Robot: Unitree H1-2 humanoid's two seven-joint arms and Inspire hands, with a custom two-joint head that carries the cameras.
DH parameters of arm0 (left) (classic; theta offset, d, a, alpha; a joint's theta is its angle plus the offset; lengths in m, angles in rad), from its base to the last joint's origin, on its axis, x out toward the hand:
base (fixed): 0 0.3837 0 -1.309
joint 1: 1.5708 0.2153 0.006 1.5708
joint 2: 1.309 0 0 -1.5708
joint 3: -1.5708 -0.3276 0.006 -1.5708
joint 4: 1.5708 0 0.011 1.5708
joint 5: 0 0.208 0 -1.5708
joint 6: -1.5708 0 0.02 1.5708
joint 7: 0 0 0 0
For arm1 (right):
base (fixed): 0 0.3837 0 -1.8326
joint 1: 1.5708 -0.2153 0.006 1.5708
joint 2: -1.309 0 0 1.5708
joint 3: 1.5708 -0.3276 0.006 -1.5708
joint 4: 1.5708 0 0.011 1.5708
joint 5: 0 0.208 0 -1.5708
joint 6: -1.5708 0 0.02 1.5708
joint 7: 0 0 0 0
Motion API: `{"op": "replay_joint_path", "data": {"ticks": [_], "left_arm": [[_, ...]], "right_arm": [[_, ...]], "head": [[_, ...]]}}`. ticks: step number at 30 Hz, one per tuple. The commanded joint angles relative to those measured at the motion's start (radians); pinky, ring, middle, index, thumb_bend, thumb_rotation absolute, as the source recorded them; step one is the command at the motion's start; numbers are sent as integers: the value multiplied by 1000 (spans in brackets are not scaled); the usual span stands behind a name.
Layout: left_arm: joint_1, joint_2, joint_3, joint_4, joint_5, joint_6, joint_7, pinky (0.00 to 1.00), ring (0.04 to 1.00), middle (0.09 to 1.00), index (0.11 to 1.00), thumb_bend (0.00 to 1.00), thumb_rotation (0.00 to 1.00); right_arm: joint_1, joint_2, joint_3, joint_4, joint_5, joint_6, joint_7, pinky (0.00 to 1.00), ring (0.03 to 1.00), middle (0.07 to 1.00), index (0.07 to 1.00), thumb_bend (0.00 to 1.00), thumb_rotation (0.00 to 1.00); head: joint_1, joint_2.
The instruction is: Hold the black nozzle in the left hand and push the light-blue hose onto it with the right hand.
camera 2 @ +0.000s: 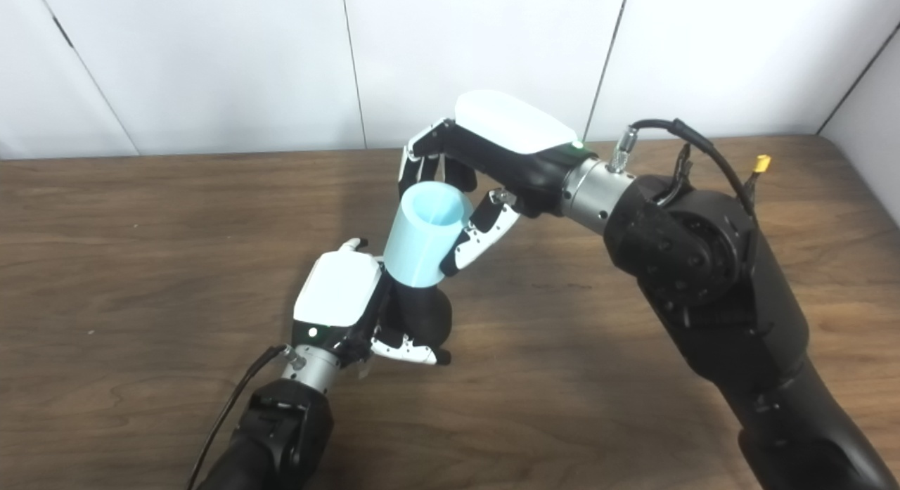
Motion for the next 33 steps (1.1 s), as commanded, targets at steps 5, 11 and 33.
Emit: {"op": "replay_joint_path", "data": {"ticks": [5,11,33], "left_arm": [[-6,-18,-19,12,14,6,-22,883,625,526,459,521,0],[-6,-17,-18,11,14,1,-18,873,620,527,459,521,0],[-5,-21,-16,5,16,3,-25,883,624,527,458,520,0]], "right_arm": [[-11,-12,-12,20,-15,-54,-38,374,388,503,503,517,0],[7,0,-12,40,-25,-102,-71,379,388,504,500,517,0],[29,39,5,48,-64,-130,-74,271,346,469,538,510,0]], "head": [[-1,1],[-1,1],[-5,11]]}}
